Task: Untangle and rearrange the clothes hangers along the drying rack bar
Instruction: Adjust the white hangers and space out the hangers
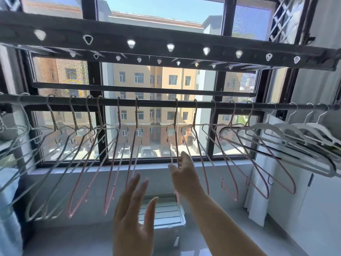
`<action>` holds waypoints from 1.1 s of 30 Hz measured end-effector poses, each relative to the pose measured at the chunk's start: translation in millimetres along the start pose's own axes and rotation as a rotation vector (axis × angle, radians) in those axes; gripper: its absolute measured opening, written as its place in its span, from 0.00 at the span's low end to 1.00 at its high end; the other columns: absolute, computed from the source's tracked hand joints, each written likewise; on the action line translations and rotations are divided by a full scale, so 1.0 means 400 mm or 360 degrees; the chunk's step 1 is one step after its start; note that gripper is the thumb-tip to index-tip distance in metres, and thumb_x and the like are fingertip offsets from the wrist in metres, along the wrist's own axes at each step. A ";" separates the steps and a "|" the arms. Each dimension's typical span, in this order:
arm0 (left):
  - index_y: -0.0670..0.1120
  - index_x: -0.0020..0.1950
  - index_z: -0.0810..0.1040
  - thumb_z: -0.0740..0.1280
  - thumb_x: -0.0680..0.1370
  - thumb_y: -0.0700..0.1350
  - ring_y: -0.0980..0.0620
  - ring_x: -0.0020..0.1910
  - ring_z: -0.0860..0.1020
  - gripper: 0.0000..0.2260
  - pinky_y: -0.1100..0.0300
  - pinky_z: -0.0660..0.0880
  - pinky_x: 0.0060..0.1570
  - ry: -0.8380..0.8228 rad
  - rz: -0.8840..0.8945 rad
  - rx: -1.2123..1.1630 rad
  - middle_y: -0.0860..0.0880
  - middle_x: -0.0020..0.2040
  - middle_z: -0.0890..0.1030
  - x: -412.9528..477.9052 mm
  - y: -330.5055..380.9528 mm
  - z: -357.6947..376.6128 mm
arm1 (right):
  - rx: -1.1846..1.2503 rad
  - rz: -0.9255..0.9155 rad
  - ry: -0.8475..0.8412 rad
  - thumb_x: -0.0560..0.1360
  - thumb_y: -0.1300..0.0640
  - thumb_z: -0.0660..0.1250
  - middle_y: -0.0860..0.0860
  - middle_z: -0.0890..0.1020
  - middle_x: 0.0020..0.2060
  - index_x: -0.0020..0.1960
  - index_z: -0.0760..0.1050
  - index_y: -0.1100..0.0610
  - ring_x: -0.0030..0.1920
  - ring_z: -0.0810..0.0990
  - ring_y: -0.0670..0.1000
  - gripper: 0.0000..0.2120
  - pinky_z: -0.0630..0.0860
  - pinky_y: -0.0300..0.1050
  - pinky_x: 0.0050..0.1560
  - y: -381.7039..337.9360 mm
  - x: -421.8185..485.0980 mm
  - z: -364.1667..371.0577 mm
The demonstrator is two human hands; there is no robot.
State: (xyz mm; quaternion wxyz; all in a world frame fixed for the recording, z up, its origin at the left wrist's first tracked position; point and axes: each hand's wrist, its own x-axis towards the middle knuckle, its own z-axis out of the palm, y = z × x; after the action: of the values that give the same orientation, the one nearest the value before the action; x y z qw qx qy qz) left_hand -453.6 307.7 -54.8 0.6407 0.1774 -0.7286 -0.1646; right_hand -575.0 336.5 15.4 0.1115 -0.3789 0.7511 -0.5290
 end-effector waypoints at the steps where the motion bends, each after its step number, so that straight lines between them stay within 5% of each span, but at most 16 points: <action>1: 0.46 0.63 0.69 0.64 0.70 0.50 0.58 0.66 0.67 0.22 0.67 0.65 0.64 0.0074 -0.0002 0.0013 0.51 0.66 0.70 0.010 -0.001 -0.016 | -0.0135 -0.0096 0.0027 0.78 0.58 0.58 0.53 0.57 0.74 0.75 0.48 0.58 0.74 0.55 0.51 0.29 0.53 0.43 0.73 -0.009 -0.006 0.002; 3: 0.43 0.65 0.68 0.64 0.72 0.46 0.52 0.64 0.69 0.22 0.70 0.60 0.64 0.0068 -0.0065 0.0119 0.47 0.66 0.70 0.029 -0.012 -0.037 | -0.0327 -0.0342 0.0078 0.78 0.58 0.58 0.48 0.52 0.75 0.75 0.47 0.55 0.75 0.49 0.48 0.30 0.47 0.40 0.73 -0.036 -0.023 0.011; 6: 0.38 0.64 0.70 0.71 0.69 0.35 0.49 0.59 0.72 0.24 0.79 0.52 0.60 -0.0129 -0.0267 0.0189 0.48 0.60 0.71 0.033 -0.033 -0.039 | -0.0260 -0.0489 -0.0086 0.78 0.58 0.59 0.49 0.60 0.72 0.73 0.54 0.53 0.72 0.57 0.48 0.26 0.53 0.38 0.70 -0.070 -0.034 0.043; 10: 0.44 0.63 0.72 0.68 0.72 0.36 0.55 0.53 0.75 0.20 0.65 0.69 0.56 -0.0221 -0.0521 0.0046 0.54 0.56 0.73 0.015 -0.065 -0.054 | 0.0026 -0.0134 -0.0523 0.78 0.55 0.60 0.54 0.69 0.68 0.71 0.61 0.55 0.62 0.71 0.51 0.22 0.71 0.43 0.60 -0.087 -0.028 0.100; 12: 0.49 0.60 0.72 0.67 0.73 0.36 0.59 0.50 0.77 0.18 0.73 0.71 0.51 -0.0231 -0.0687 -0.0154 0.58 0.52 0.76 0.008 -0.082 -0.065 | 0.0077 -0.0031 -0.0585 0.77 0.56 0.61 0.55 0.72 0.65 0.70 0.62 0.57 0.56 0.75 0.50 0.22 0.74 0.39 0.51 -0.080 -0.023 0.122; 15: 0.47 0.57 0.75 0.66 0.73 0.34 0.60 0.49 0.79 0.15 0.78 0.71 0.47 -0.0286 -0.0899 -0.0385 0.59 0.48 0.79 -0.001 -0.093 -0.082 | 0.0301 0.0105 -0.0624 0.76 0.60 0.63 0.56 0.77 0.60 0.70 0.63 0.60 0.56 0.78 0.53 0.23 0.75 0.44 0.57 -0.062 -0.019 0.152; 22: 0.51 0.53 0.77 0.67 0.72 0.33 0.64 0.47 0.80 0.16 0.73 0.73 0.49 -0.0340 -0.0887 -0.0439 0.58 0.46 0.81 -0.016 -0.088 -0.086 | 0.0996 0.0196 -0.0523 0.75 0.71 0.61 0.55 0.79 0.40 0.66 0.67 0.64 0.37 0.81 0.49 0.20 0.81 0.37 0.40 -0.048 -0.028 0.170; 33: 0.49 0.52 0.80 0.69 0.71 0.34 0.63 0.42 0.81 0.14 0.72 0.75 0.45 -0.0270 -0.0812 -0.0402 0.57 0.41 0.83 -0.008 -0.033 -0.009 | 0.1176 0.0262 -0.0537 0.77 0.71 0.57 0.57 0.78 0.41 0.63 0.68 0.63 0.36 0.82 0.50 0.16 0.81 0.38 0.39 -0.024 -0.001 0.088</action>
State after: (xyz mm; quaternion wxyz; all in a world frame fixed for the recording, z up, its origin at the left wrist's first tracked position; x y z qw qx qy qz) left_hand -449.2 297.5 -63.5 0.5326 0.2593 -0.6852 -0.4238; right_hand -550.5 310.5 9.0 0.4034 -0.3334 0.5097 -0.6828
